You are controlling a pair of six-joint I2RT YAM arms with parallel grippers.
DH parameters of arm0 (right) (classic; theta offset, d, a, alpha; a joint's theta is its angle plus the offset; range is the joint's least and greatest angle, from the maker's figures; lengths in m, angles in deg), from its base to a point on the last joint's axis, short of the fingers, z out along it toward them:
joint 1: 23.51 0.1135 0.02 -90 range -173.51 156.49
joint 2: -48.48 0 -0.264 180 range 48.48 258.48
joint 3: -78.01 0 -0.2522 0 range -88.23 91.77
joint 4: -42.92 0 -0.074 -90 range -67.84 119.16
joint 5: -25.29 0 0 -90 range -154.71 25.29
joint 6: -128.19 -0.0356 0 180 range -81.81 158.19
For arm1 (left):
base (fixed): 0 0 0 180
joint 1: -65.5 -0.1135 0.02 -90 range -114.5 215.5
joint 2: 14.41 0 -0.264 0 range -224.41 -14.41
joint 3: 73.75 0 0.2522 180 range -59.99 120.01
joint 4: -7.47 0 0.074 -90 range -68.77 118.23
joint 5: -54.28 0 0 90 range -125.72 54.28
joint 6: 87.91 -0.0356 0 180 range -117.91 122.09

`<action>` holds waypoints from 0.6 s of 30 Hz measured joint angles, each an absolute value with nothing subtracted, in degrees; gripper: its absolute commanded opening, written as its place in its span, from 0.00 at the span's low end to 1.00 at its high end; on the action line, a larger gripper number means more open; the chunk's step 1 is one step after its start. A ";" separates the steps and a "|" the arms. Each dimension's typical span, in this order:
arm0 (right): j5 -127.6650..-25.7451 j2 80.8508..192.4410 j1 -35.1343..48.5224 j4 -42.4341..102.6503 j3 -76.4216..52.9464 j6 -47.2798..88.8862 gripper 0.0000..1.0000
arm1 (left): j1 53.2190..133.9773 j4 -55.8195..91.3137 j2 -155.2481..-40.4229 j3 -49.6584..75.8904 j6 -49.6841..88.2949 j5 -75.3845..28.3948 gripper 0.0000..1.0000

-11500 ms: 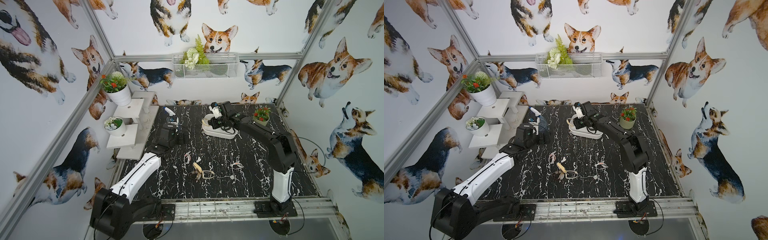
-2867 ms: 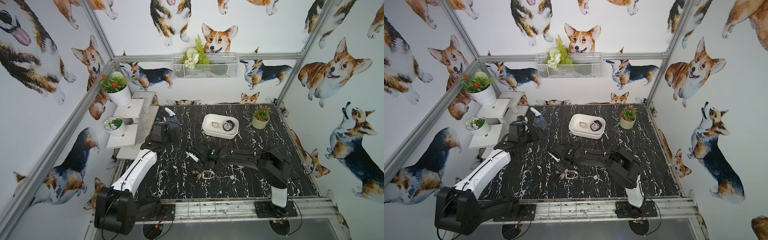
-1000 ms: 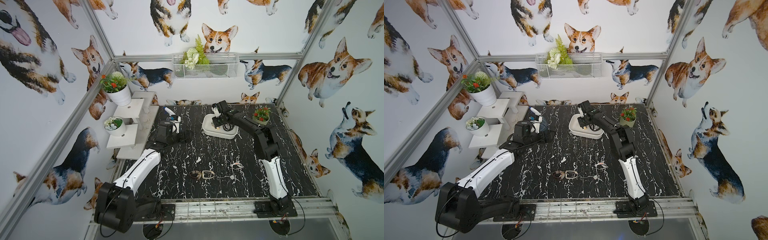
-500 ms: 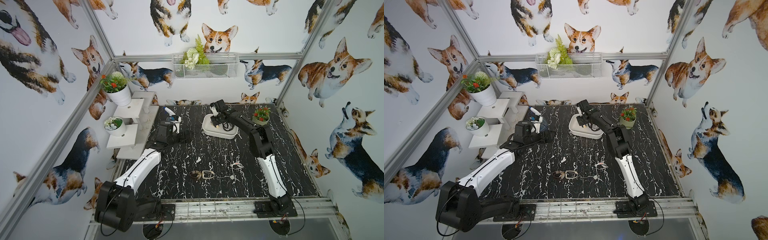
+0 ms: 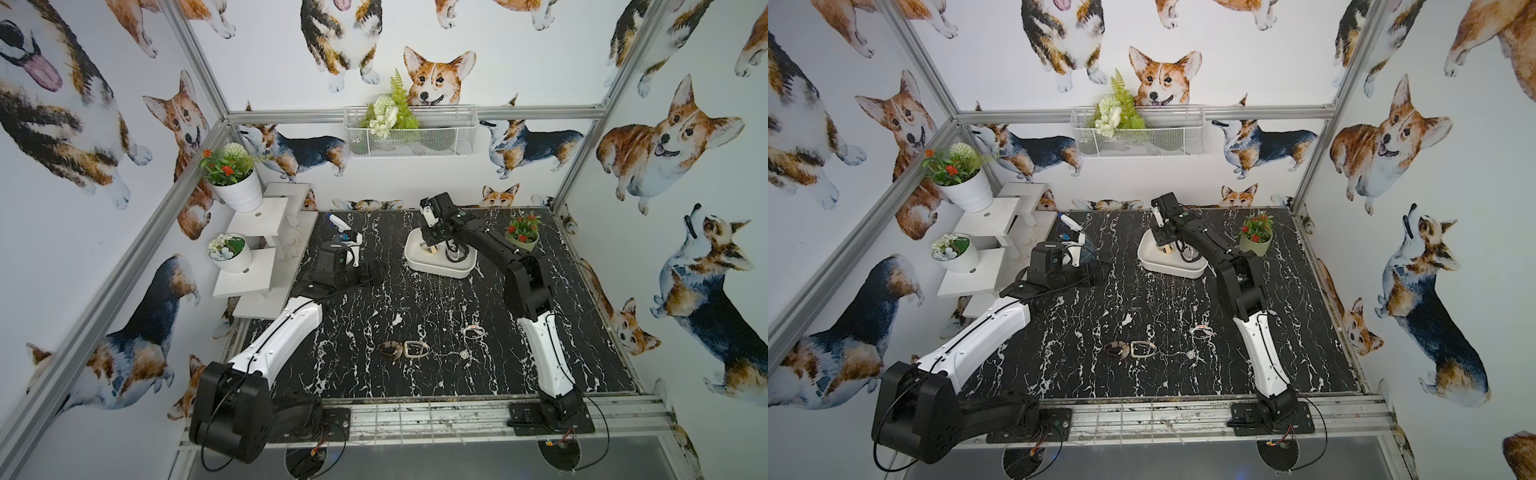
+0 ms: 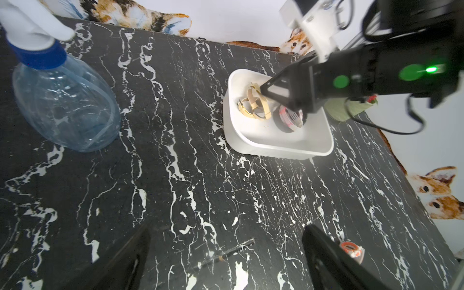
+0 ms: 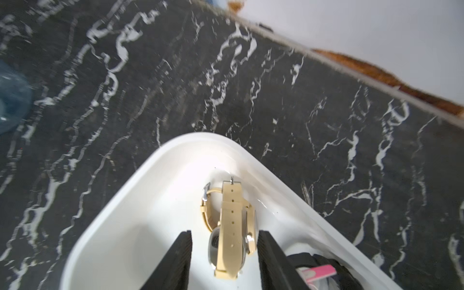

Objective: Put the watch into the storage box
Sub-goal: Place the watch in the storage box, then pick up the watch at the center of the board.

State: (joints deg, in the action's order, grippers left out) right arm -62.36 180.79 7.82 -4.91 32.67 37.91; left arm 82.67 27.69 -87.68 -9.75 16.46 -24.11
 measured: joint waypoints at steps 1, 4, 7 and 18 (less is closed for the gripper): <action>-62.38 179.37 8.28 -4.67 31.95 37.98 0.49 | 82.67 27.97 -87.68 -9.51 16.48 -24.89 1.00; -62.92 174.10 9.66 -3.55 27.30 38.16 0.49 | 82.65 29.02 -88.05 -8.85 16.72 -26.99 1.00; -64.98 167.72 10.69 -1.67 19.69 38.09 0.49 | 82.60 30.38 -88.73 -8.00 17.16 -28.52 1.00; -77.66 144.75 16.87 7.07 -13.47 34.96 0.48 | 80.18 34.14 -90.61 -6.73 20.17 -33.64 1.00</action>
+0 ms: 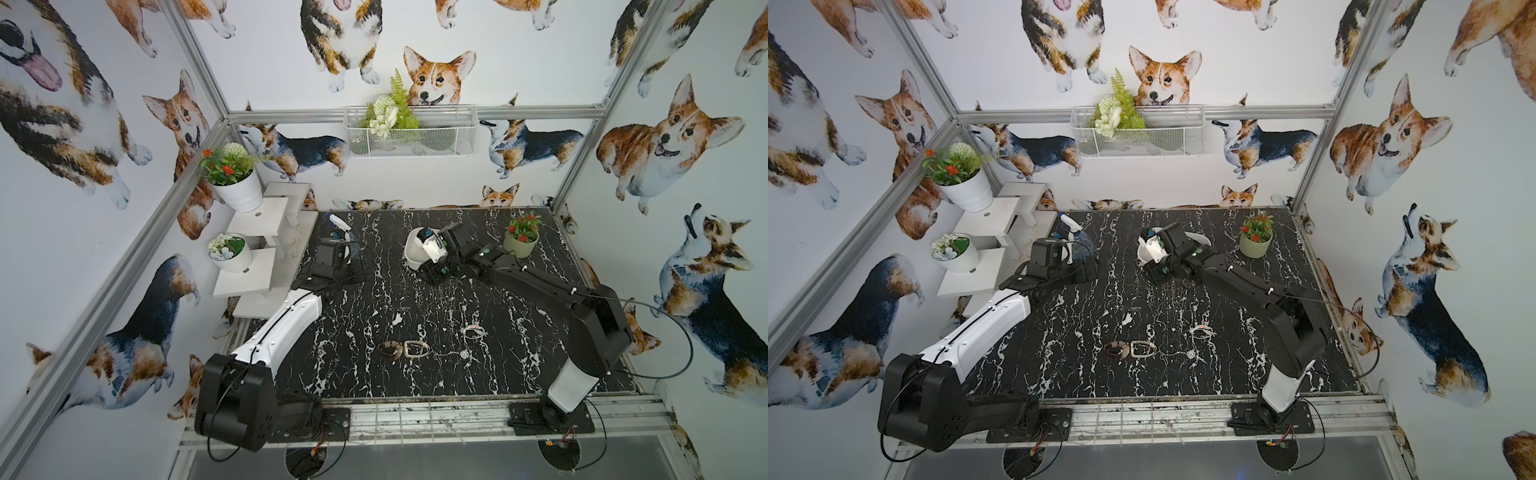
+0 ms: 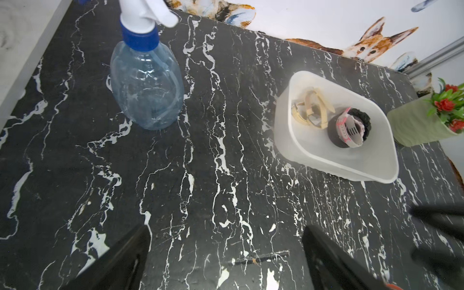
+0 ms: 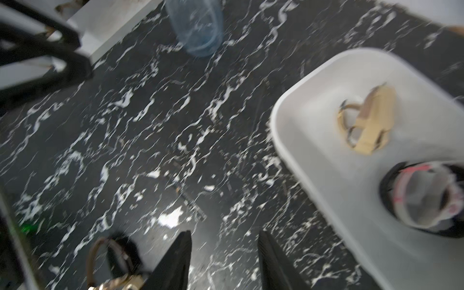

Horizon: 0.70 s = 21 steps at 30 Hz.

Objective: Put the watch into the storage box
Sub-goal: Pick up the watch at the center of the board.

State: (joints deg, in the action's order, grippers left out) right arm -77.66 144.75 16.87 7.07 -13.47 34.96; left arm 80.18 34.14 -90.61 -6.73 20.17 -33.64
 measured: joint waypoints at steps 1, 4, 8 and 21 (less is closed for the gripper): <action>-77.26 143.15 17.42 8.21 -16.09 34.24 0.48 | 79.80 34.35 -90.68 -6.73 20.50 -33.66 1.00; -75.54 139.26 18.71 8.84 -22.38 31.40 0.46 | 79.17 34.99 -90.89 -6.73 21.16 -34.20 1.00; -70.77 135.00 19.23 8.03 -29.20 26.70 0.45 | 79.11 35.03 -91.20 -6.73 21.40 -33.72 1.00; -56.83 125.76 19.19 -1.13 -41.22 16.43 0.47 | 79.17 32.54 -92.18 -7.52 21.53 -29.07 1.00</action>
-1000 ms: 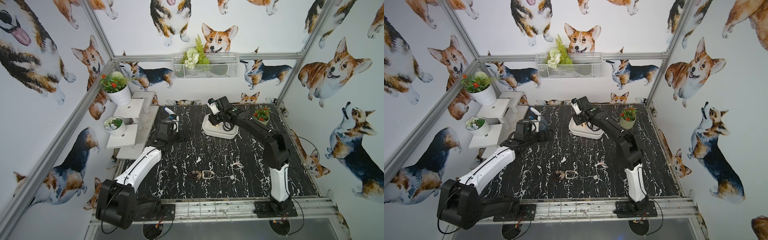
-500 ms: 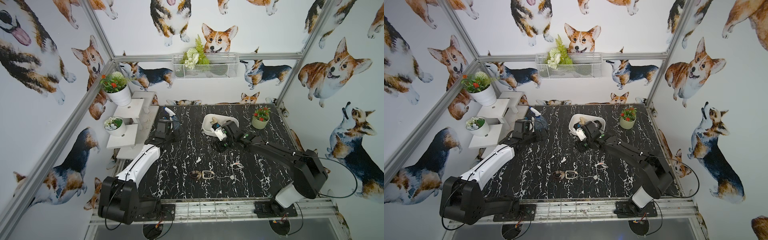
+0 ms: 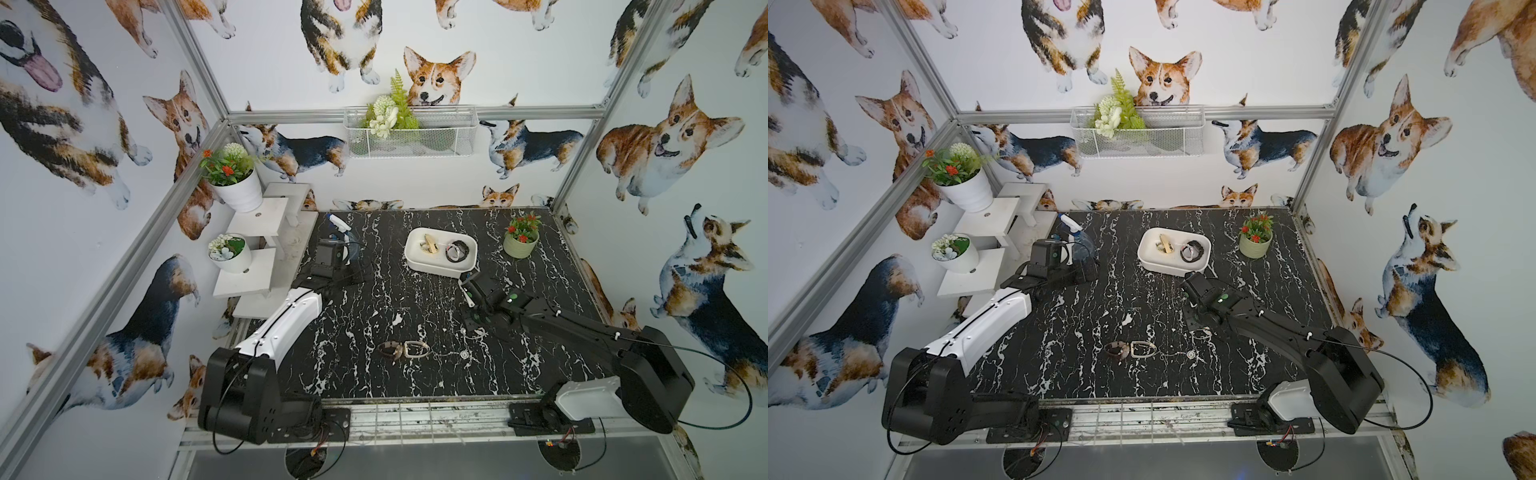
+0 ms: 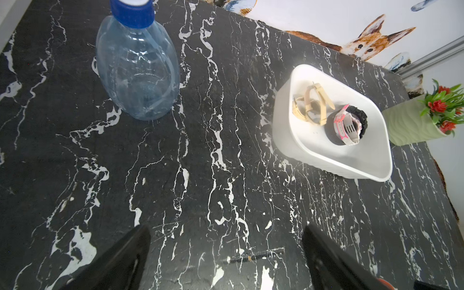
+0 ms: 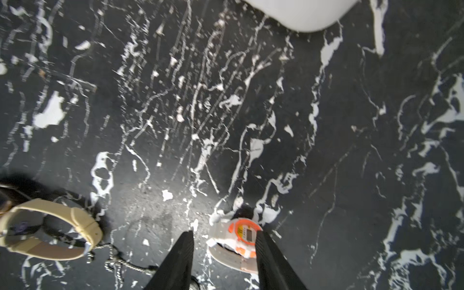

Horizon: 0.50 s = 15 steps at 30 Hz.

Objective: Put the watch into the storage box
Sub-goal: Pick up the watch at the center of the board.

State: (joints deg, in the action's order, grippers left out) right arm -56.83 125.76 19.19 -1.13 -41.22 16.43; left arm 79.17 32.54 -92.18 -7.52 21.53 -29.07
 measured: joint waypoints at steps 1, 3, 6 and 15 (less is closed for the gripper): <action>-56.17 125.54 19.17 -1.63 -41.88 15.82 0.47 | 79.19 32.52 -92.12 -7.59 21.53 -28.92 1.00; -55.73 125.04 18.80 -2.50 -43.06 15.51 0.47 | 79.30 32.50 -92.05 -7.63 21.53 -28.68 1.00; -55.84 124.10 17.09 -3.27 -44.44 15.01 0.47 | 79.35 32.19 -92.05 -7.63 21.53 -28.04 1.00; -59.21 126.02 14.62 -4.62 -44.39 14.37 0.47 | 79.52 31.67 -92.07 -7.63 21.53 -27.65 1.00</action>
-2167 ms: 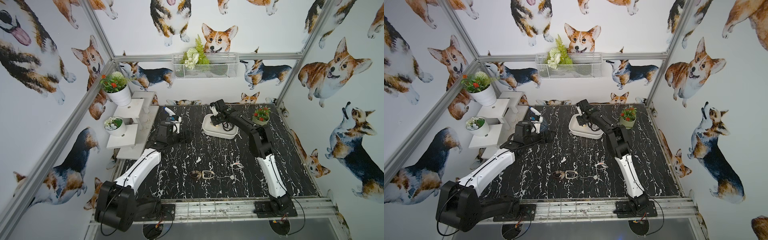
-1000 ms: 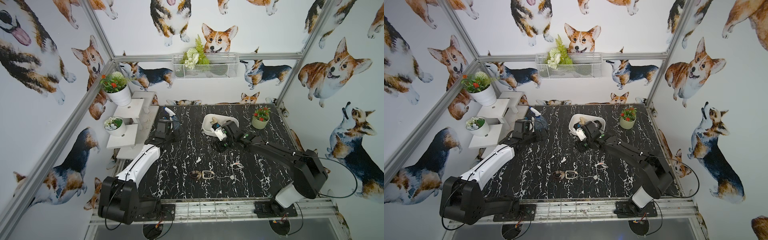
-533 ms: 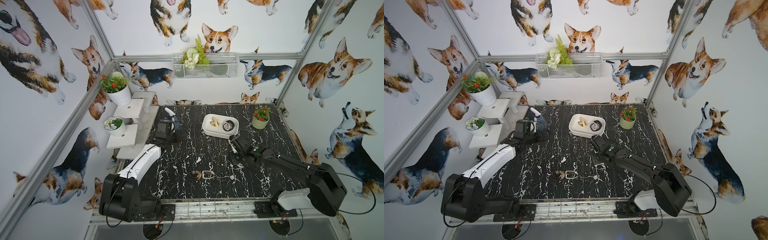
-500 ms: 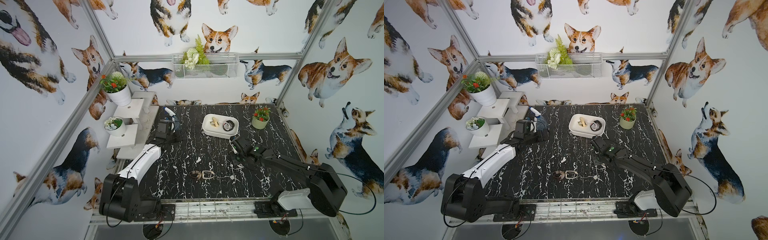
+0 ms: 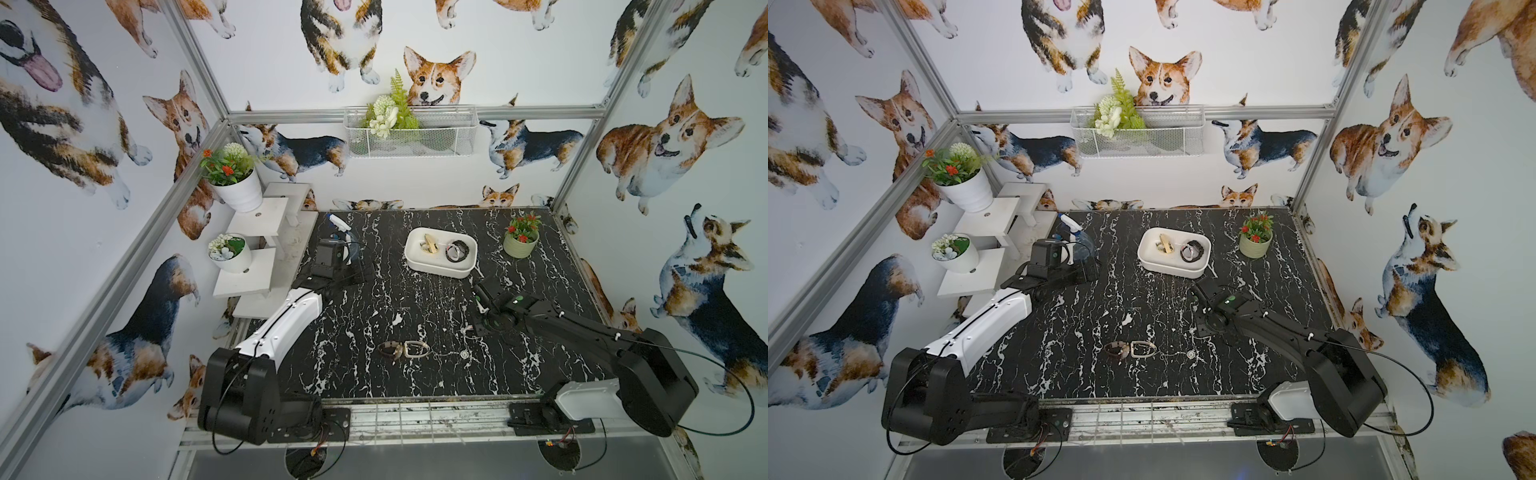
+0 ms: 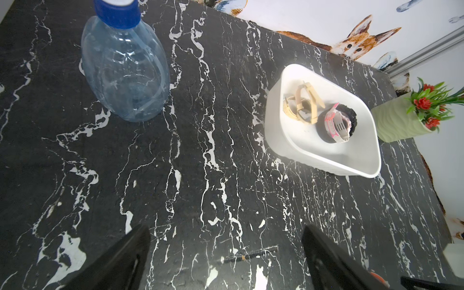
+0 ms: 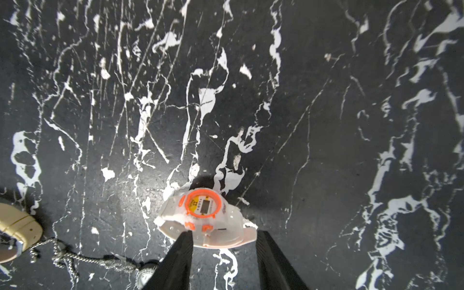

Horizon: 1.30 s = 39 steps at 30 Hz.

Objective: Put the watch into the storage box
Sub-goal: Pick up the watch at the center of the board.

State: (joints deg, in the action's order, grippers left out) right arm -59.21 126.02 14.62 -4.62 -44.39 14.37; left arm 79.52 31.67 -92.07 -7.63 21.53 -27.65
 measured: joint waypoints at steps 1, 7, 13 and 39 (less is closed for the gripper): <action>-59.25 126.43 14.62 -4.69 -44.31 14.40 0.47 | 79.56 31.56 -92.05 -7.63 21.53 -27.67 1.00; -61.57 127.05 14.62 -4.95 -44.15 14.59 0.47 | 79.61 30.86 -92.05 -7.63 21.51 -27.67 1.00; -61.98 130.96 14.62 -5.17 -42.19 15.49 0.48 | 79.61 30.79 -92.18 -7.63 21.51 -27.67 1.00; -58.71 136.95 16.24 -8.88 -34.62 21.76 0.53 | 79.72 30.55 -91.48 -8.24 21.09 -27.89 1.00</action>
State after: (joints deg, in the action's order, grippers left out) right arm -58.71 136.95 16.24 -8.88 -34.62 21.76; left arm 79.72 30.55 -91.48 -8.24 21.09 -27.89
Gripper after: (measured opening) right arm 0.539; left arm 0.999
